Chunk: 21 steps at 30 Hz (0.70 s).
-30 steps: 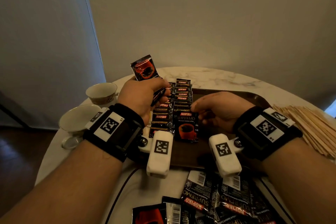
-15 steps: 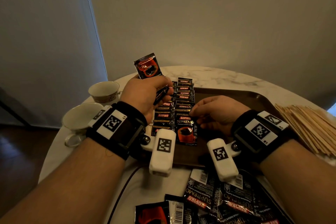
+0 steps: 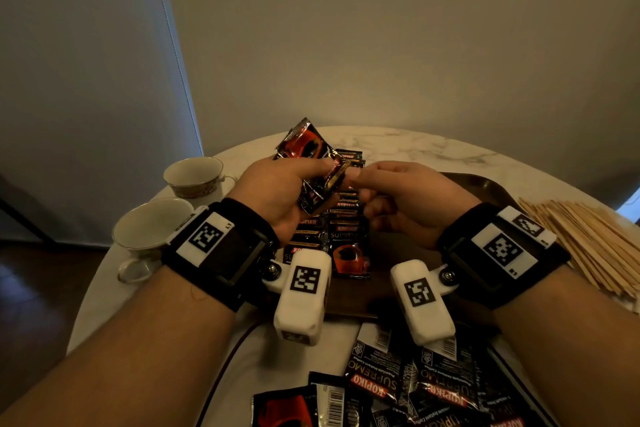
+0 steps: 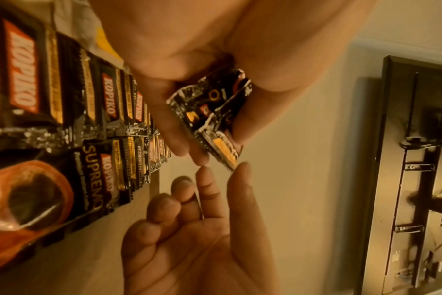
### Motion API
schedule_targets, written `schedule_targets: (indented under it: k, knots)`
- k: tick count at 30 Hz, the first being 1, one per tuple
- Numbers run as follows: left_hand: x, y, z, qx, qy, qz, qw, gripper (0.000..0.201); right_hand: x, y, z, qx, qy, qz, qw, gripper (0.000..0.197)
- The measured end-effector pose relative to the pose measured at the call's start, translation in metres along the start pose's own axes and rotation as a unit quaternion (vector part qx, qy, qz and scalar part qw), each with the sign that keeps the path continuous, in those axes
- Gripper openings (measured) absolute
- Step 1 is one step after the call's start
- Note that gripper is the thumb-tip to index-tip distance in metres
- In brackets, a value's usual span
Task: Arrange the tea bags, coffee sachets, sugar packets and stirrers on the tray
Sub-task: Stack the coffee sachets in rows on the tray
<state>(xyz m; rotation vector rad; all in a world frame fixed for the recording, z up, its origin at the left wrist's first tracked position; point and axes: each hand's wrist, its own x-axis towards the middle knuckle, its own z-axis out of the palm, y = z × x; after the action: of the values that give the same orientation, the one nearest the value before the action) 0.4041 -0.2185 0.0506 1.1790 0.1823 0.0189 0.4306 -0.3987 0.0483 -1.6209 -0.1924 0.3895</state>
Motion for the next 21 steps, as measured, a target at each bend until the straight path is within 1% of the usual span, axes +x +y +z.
schedule_targets:
  k: [2, 4, 7, 9, 13, 14, 15, 17, 19, 21]
  knots:
    - [0.000, -0.001, -0.001, 0.013, -0.004, 0.003, 1.000, 0.032, -0.004, -0.004, 0.006, -0.016, -0.020, -0.021, 0.999, 0.022]
    - [-0.001, -0.001, 0.000, 0.017, -0.015, -0.008, 1.000, 0.034, -0.007, -0.006, 0.010, -0.010, -0.010, -0.047, 0.999, 0.012]
    - [-0.006, 0.002, 0.003, 0.008, -0.038, -0.029, 0.999, 0.027, -0.009, -0.013, 0.010, 0.037, 0.008, -0.059, 0.998, 0.007]
    - [-0.007, 0.005, 0.003, -0.013, -0.031, -0.023, 0.999, 0.024, -0.011, -0.019, 0.008, 0.063, 0.019, -0.069, 0.995, 0.009]
    - [-0.005, 0.009, 0.001, -0.047, -0.007, -0.020, 0.999, 0.029, -0.015, -0.022, 0.008, 0.090, 0.058, -0.098, 0.989, 0.007]
    - [-0.004, 0.008, 0.001, -0.054, -0.008, -0.020, 0.998, 0.030, -0.017, -0.020, 0.008, 0.101, 0.062, -0.101, 0.988, 0.009]
    - [-0.005, 0.007, 0.002, -0.063, -0.007, -0.019, 0.998, 0.030, -0.019, -0.017, 0.008, 0.110, 0.059, -0.098, 0.987, 0.016]
    - [-0.007, 0.005, 0.006, -0.070, -0.002, -0.011, 0.997, 0.028, -0.026, -0.009, 0.008, 0.115, 0.039, -0.087, 0.989, 0.025]
    - [-0.012, 0.004, 0.009, -0.061, -0.007, -0.006, 0.998, 0.026, -0.032, -0.002, 0.005, 0.121, 0.033, -0.080, 0.989, 0.021]
    - [-0.019, 0.003, 0.010, -0.033, -0.014, -0.010, 0.999, 0.021, -0.034, 0.003, -0.001, 0.152, 0.053, -0.077, 0.984, 0.015]
